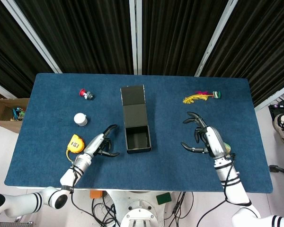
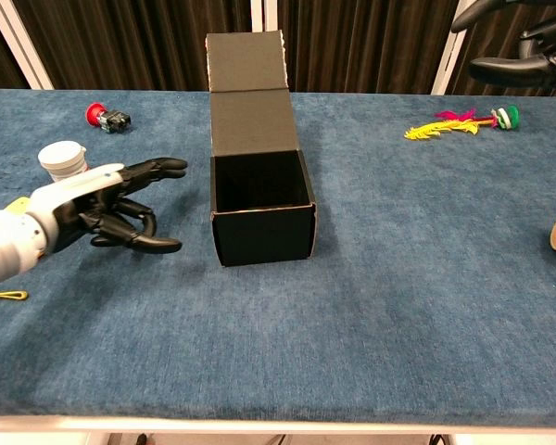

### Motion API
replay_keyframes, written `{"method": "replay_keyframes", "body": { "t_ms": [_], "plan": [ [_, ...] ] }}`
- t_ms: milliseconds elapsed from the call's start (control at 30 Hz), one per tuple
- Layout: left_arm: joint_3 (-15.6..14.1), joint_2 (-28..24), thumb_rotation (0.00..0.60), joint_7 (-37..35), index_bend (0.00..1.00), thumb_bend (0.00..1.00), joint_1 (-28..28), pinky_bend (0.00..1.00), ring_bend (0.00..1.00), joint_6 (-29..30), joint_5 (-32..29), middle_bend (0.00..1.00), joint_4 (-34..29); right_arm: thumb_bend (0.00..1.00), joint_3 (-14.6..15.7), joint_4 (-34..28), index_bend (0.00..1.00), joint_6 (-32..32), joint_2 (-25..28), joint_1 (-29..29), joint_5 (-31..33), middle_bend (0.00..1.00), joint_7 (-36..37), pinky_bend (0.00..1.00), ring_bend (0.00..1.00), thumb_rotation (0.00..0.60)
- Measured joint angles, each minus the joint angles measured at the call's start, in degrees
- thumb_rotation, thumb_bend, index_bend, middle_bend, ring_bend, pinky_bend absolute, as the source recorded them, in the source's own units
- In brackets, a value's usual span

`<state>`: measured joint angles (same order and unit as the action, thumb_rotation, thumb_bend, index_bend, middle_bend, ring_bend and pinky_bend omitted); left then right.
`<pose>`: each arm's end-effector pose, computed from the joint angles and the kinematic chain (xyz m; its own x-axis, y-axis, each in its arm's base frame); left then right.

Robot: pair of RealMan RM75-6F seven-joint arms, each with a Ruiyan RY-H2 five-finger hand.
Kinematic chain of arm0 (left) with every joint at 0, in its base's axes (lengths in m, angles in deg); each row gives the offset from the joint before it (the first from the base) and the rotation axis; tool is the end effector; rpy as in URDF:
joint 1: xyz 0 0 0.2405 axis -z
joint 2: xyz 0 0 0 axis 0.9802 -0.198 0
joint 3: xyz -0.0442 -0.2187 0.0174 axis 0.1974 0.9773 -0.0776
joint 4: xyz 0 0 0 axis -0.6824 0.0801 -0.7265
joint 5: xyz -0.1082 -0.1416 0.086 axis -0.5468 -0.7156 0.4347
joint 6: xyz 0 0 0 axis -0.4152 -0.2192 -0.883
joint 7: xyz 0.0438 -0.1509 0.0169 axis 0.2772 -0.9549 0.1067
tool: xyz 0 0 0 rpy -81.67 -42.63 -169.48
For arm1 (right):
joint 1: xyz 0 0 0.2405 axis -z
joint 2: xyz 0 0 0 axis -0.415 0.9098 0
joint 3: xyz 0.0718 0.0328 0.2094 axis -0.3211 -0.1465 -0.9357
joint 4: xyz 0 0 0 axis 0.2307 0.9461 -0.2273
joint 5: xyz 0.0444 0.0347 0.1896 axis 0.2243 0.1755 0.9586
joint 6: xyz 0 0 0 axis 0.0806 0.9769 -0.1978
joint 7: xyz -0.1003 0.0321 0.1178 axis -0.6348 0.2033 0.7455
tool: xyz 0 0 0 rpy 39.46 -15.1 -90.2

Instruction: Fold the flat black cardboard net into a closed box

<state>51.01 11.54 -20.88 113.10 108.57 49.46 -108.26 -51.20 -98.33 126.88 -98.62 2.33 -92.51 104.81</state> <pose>-0.1622 0.2848 -0.0615 -0.3711 0.5416 0.7543 0.9035 0.0231 0.4279 -0.1300 -0.2626 0.0790 -0.3545 -0.2069 0.9119 -0.8779 -0.2623 -0.4007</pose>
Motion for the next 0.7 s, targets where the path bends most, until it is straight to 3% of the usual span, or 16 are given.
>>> {"method": "replay_keyframes", "body": {
  "t_ms": [200, 700],
  "plan": [
    [2.11, 2.38, 0.581, -1.66, 0.0, 0.11, 1.6, 0.98, 0.63, -1.96, 0.73, 0.0, 1.77, 0.18, 0.33, 1.58, 0.19, 0.48, -0.17, 0.61, 0.41, 0.35, 1.54, 1.0, 0.75, 0.6],
    [3.57, 5.05, 0.579, -4.12, 0.0, 0.11, 3.59, 0.98, 0.62, -3.71, 3.49, 0.0, 3.1, 0.18, 0.84, 3.48, 0.19, 1.62, 0.21, 2.23, 1.08, 0.35, 4.97, 1.0, 0.75, 0.6]
  ]
}}
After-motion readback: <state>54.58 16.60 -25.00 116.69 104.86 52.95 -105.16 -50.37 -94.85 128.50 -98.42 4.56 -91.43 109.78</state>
